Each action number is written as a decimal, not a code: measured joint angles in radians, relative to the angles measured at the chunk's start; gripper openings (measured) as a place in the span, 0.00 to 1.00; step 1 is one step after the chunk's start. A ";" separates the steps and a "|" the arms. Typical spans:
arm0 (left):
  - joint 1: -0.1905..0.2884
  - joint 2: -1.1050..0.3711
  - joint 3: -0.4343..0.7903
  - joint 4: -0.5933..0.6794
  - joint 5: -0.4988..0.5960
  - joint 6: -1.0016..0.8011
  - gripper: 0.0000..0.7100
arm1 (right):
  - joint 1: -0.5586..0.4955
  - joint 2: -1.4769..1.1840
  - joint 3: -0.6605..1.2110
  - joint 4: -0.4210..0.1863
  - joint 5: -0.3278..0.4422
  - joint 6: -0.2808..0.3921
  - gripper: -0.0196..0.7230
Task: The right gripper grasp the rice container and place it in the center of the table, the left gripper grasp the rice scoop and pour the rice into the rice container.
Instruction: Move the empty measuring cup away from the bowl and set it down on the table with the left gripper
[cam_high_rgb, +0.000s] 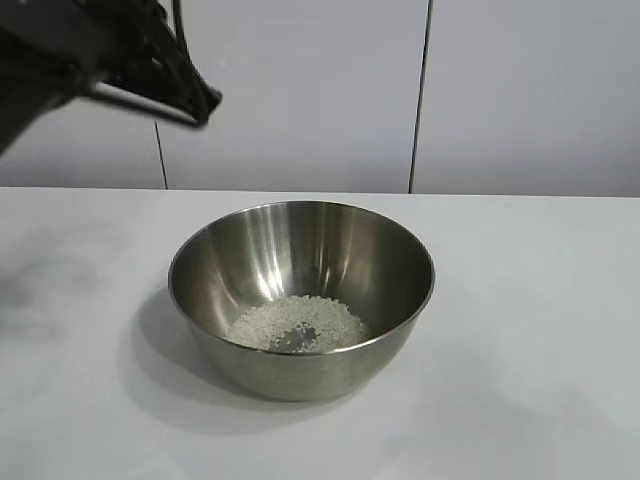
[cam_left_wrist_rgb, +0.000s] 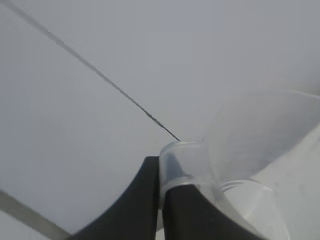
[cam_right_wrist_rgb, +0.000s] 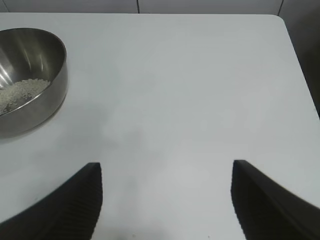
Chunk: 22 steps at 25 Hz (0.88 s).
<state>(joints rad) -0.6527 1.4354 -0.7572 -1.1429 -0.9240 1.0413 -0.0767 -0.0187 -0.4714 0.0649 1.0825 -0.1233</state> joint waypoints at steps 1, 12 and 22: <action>0.034 -0.013 0.028 0.031 0.031 -0.058 0.01 | 0.000 0.000 0.000 0.000 0.000 0.000 0.69; 0.476 0.043 0.338 1.071 0.161 -0.982 0.01 | 0.000 0.000 0.000 0.000 0.000 0.000 0.69; 0.613 0.328 0.346 1.392 -0.078 -1.195 0.01 | 0.000 0.000 0.000 0.000 0.000 0.000 0.69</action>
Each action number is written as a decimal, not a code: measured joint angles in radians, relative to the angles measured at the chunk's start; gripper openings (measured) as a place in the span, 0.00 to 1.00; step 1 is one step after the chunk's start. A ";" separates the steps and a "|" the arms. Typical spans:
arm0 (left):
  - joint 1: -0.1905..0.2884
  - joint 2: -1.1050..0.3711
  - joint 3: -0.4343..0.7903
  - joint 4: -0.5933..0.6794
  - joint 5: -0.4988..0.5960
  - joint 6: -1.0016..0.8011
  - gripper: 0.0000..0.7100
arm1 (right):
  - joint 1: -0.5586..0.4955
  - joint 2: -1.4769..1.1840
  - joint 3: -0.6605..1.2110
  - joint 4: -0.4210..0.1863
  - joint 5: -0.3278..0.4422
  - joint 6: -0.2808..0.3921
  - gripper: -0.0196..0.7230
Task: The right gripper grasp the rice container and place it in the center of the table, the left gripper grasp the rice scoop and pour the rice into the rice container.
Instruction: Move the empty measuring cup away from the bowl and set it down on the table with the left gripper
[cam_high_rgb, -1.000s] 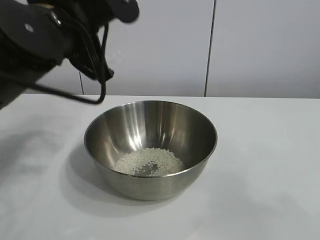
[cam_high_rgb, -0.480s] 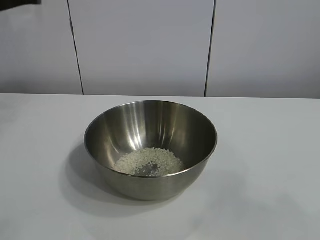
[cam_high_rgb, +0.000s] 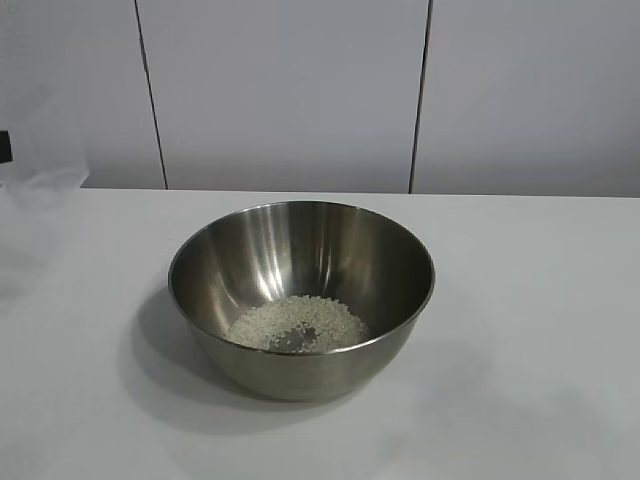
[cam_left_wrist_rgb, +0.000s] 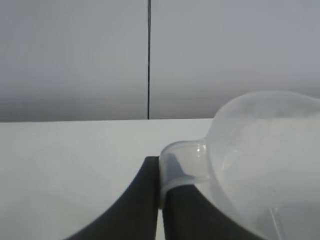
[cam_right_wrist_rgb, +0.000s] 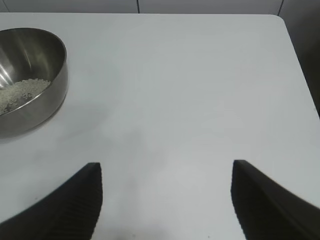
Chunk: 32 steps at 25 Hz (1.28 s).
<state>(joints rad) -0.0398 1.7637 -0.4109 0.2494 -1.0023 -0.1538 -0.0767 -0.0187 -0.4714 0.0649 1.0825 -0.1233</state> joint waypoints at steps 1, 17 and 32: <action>0.000 0.029 0.000 0.002 -0.020 0.000 0.01 | 0.000 0.000 0.000 0.000 0.000 0.000 0.69; 0.002 0.238 -0.006 0.005 -0.105 0.070 0.01 | 0.000 0.000 0.000 0.000 0.000 0.000 0.69; 0.002 0.238 -0.007 0.064 -0.049 0.161 0.01 | 0.000 0.000 0.000 0.000 0.000 0.000 0.69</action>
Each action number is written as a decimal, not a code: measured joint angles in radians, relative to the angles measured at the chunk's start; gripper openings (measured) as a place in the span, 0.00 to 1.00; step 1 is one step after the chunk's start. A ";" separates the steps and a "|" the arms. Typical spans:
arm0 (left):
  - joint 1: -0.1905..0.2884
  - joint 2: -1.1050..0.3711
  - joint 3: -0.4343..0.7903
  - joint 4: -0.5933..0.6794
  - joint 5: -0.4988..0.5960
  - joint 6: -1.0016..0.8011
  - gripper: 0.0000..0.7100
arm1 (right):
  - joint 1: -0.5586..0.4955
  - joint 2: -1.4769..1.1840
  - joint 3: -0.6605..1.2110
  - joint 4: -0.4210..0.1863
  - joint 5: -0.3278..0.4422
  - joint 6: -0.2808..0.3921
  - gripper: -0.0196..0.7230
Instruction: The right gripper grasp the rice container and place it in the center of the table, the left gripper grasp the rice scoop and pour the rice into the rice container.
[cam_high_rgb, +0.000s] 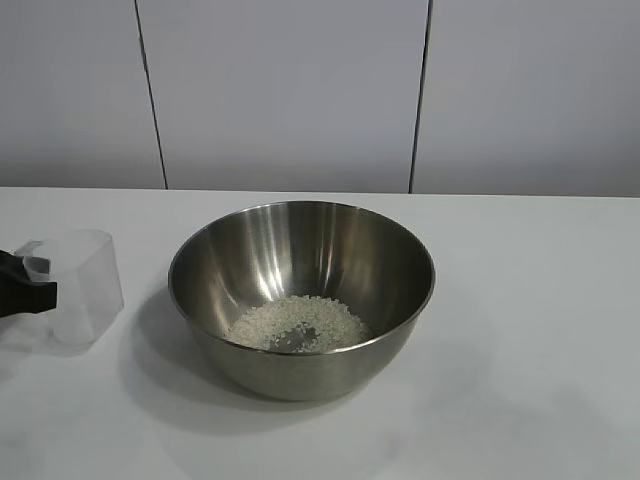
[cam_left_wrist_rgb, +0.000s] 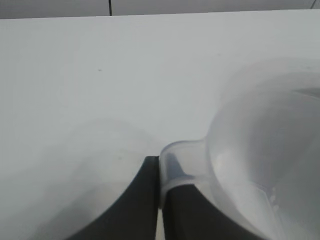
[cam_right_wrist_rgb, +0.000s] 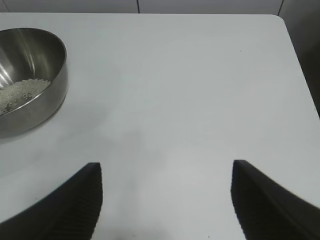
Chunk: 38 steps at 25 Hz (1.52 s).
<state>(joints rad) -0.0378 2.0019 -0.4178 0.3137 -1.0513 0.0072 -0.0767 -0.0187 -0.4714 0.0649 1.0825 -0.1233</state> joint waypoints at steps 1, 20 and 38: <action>0.000 0.000 0.000 0.013 0.018 0.001 0.01 | 0.000 0.000 0.000 0.000 0.001 0.000 0.69; 0.001 -0.002 0.143 -0.017 -0.089 -0.007 0.61 | 0.000 0.000 0.000 0.000 0.000 0.000 0.69; 0.001 -0.047 0.239 -0.245 -0.101 0.046 0.56 | 0.000 0.000 0.000 0.000 0.000 0.000 0.69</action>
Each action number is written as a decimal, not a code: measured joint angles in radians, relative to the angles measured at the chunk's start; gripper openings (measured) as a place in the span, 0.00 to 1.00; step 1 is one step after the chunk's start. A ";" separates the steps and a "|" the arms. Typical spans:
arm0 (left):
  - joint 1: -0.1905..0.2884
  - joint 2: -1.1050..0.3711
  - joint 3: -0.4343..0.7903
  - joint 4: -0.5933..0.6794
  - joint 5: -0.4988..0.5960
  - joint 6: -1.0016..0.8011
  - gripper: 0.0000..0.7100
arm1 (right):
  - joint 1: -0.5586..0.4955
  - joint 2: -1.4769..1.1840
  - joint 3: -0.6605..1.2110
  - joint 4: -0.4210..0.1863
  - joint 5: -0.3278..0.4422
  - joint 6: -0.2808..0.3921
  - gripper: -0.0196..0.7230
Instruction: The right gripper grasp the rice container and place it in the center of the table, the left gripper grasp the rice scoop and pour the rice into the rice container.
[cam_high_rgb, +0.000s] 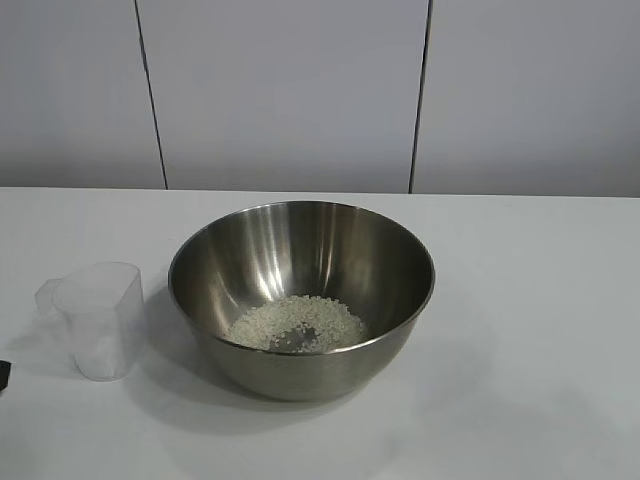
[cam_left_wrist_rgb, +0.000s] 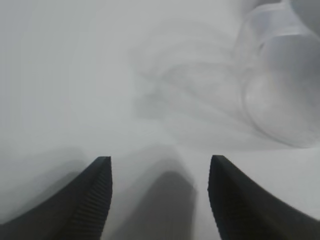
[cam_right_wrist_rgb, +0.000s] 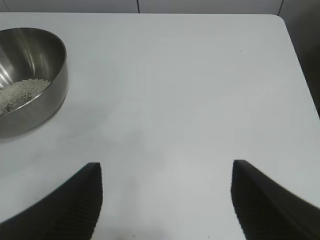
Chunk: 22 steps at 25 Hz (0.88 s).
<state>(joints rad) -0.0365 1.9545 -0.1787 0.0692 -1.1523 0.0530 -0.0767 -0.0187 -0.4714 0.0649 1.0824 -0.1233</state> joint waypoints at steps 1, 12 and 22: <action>0.000 -0.024 -0.013 -0.020 0.000 0.000 0.56 | 0.000 0.000 0.000 0.000 0.000 0.000 0.69; 0.224 -0.237 -0.200 0.021 0.155 -0.046 0.53 | 0.000 0.000 0.000 0.000 0.000 0.000 0.69; 0.547 -0.383 -0.221 0.234 0.222 -0.262 0.52 | 0.000 0.000 0.000 0.000 0.000 0.000 0.69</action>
<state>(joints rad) 0.5106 1.5710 -0.3996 0.3037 -0.9303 -0.2095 -0.0767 -0.0187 -0.4714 0.0649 1.0824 -0.1233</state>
